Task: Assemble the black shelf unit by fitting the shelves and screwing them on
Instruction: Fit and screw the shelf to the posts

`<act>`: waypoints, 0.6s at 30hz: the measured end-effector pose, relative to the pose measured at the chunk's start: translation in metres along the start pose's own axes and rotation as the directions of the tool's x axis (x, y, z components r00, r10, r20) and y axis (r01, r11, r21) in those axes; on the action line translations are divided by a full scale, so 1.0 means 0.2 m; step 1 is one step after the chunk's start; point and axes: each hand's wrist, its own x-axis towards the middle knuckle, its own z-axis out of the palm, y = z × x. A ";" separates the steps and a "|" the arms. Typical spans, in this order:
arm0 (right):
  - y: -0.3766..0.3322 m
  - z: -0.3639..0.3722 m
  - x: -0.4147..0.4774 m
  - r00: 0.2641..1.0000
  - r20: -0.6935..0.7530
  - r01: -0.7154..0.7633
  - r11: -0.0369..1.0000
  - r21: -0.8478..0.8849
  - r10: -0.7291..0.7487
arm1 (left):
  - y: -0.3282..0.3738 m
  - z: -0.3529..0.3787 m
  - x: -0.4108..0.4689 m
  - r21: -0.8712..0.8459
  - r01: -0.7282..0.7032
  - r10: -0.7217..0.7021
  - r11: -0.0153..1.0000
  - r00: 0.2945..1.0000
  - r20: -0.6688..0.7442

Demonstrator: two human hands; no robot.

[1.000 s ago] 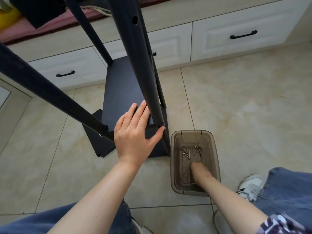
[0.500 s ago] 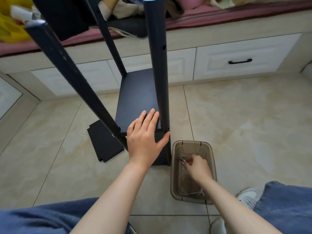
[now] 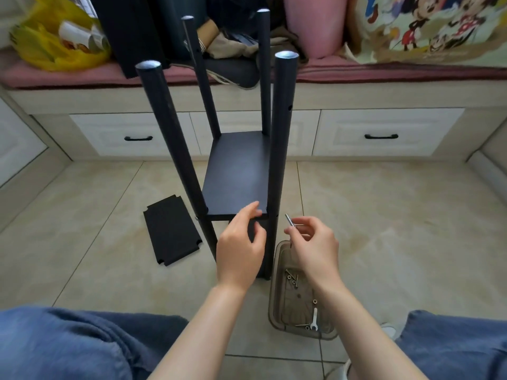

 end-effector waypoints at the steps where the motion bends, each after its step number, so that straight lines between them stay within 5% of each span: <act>1: -0.01 0.00 -0.01 1.000 0.002 0.001 1.000 0.022 -0.001 | 0.01 -0.01 -0.01 -0.049 0.060 -0.063 0.997 0.997 -0.051; 3: -0.03 0.00 -0.02 1.000 0.012 0.000 0.998 0.060 -0.001 | 0.03 -0.01 0.00 -0.152 0.239 -0.252 0.959 0.965 -0.069; 5: -0.03 0.00 -0.04 1.000 0.030 -0.010 0.995 0.101 0.007 | 0.02 0.00 0.02 -0.231 0.475 -0.475 0.849 0.878 0.059; 9: -0.03 0.00 -0.05 0.997 0.072 -0.039 0.982 0.185 0.026 | -0.04 0.04 0.07 -0.448 0.783 -0.696 0.432 0.605 0.386; 13: -0.03 -0.01 -0.05 0.995 0.098 -0.037 0.979 0.200 0.018 | -0.08 0.06 0.14 -0.654 0.732 -0.628 0.190 0.603 0.493; 18: 0.00 0.01 -0.06 0.996 0.084 -0.046 0.983 0.177 0.032 | -0.04 0.14 0.12 -0.612 0.754 -0.617 0.239 0.604 0.504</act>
